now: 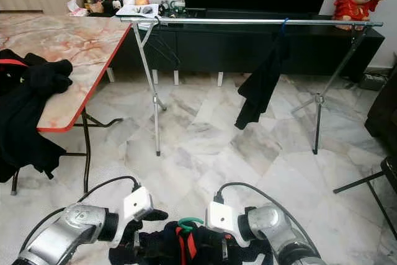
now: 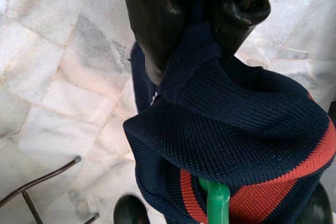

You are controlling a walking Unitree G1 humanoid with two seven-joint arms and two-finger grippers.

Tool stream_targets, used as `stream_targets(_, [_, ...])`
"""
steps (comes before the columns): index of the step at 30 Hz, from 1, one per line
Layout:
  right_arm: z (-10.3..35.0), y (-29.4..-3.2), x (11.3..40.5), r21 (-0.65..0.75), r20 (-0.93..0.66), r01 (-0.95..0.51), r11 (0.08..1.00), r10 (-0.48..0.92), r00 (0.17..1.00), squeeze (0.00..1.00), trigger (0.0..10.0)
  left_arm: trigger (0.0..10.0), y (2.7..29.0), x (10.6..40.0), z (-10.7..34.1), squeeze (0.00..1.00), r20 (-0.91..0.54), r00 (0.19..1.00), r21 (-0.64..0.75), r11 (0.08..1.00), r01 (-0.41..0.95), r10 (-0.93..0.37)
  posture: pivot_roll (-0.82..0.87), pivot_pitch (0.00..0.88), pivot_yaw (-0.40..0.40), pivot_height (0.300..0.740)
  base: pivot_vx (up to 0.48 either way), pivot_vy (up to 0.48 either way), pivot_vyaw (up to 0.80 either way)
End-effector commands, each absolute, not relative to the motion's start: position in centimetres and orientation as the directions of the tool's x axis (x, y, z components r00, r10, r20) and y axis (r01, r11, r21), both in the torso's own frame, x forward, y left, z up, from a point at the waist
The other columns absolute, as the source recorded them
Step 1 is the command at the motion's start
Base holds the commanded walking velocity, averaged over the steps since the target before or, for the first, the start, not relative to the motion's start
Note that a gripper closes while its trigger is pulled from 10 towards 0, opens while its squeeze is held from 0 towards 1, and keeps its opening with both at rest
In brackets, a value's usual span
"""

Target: Hang hanger

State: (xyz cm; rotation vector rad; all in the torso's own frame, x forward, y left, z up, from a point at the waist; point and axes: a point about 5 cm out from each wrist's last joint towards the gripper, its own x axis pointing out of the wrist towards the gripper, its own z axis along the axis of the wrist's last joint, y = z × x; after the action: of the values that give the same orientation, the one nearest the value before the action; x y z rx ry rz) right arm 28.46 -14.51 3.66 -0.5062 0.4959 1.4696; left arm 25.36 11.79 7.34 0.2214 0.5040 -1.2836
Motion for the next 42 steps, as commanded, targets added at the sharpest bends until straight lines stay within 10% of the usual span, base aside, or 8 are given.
stream_targets(1, [5.1, -13.9, 29.4, -0.056, -0.546, -0.998, 0.031, 0.836, 0.056, 0.00, 0.0, 10.0, 11.6, 25.5, 7.4, 0.00, -0.478, 0.186, -0.115, 0.271, 0.956, -0.859, 0.14, 0.033, -0.049, 0.740, 0.000, 0.000, 0.00])
stream_targets(14, [6.0, -13.1, 29.7, -0.040, -0.490, -0.999, -0.005, 0.872, 0.015, 0.00, 0.0, 10.0, 10.5, 25.7, 7.1, 0.00, -0.455, 0.184, -0.120, 0.265, 0.957, -0.871, 0.14, 0.041, -0.050, 0.740, 0.000, 0.000, 0.00])
stream_targets(16, [6.0, -13.0, 29.7, -0.039, -0.489, -0.999, -0.005, 0.872, 0.015, 0.00, 0.0, 8.5, 10.5, 25.7, 7.1, 0.00, -0.455, 0.184, -0.121, 0.265, 0.957, -0.871, 0.14, 0.041, -0.050, 0.740, 0.000, 0.000, 0.00])
stream_targets(17, [6.0, -13.0, 29.7, -0.038, -0.487, -0.999, -0.005, 0.873, 0.015, 0.00, 0.0, 4.0, 10.5, 25.7, 7.0, 0.00, -0.453, 0.184, -0.123, 0.265, 0.956, -0.873, 0.14, 0.041, -0.050, 0.740, 0.000, 0.000, 0.00])
stream_targets(18, [6.0, -13.0, 29.7, -0.039, -0.485, -0.999, -0.004, 0.875, 0.016, 0.00, 0.0, 3.4, 10.4, 25.7, 7.0, 0.00, -0.450, 0.184, -0.125, 0.266, 0.956, -0.874, 0.14, 0.041, -0.050, 0.740, 0.000, 0.000, 0.00])
stream_targets(19, [6.0, -13.0, 29.7, -0.038, -0.483, -0.999, -0.003, 0.875, 0.016, 0.00, 0.0, 0.0, 10.4, 25.7, 7.0, 0.00, -0.448, 0.184, -0.127, 0.267, 0.955, -0.875, 0.14, 0.041, -0.050, 0.740, 0.000, 0.000, 0.00])
stream_targets(42, [6.1, -12.9, 29.8, -0.033, -0.476, -0.999, 0.000, 0.879, 0.016, 0.00, 0.0, 0.0, 10.1, 25.8, 7.0, 0.00, -0.436, 0.182, -0.126, 0.260, 0.957, -0.881, 0.14, 0.049, -0.049, 0.740, 0.000, 0.000, 0.00])
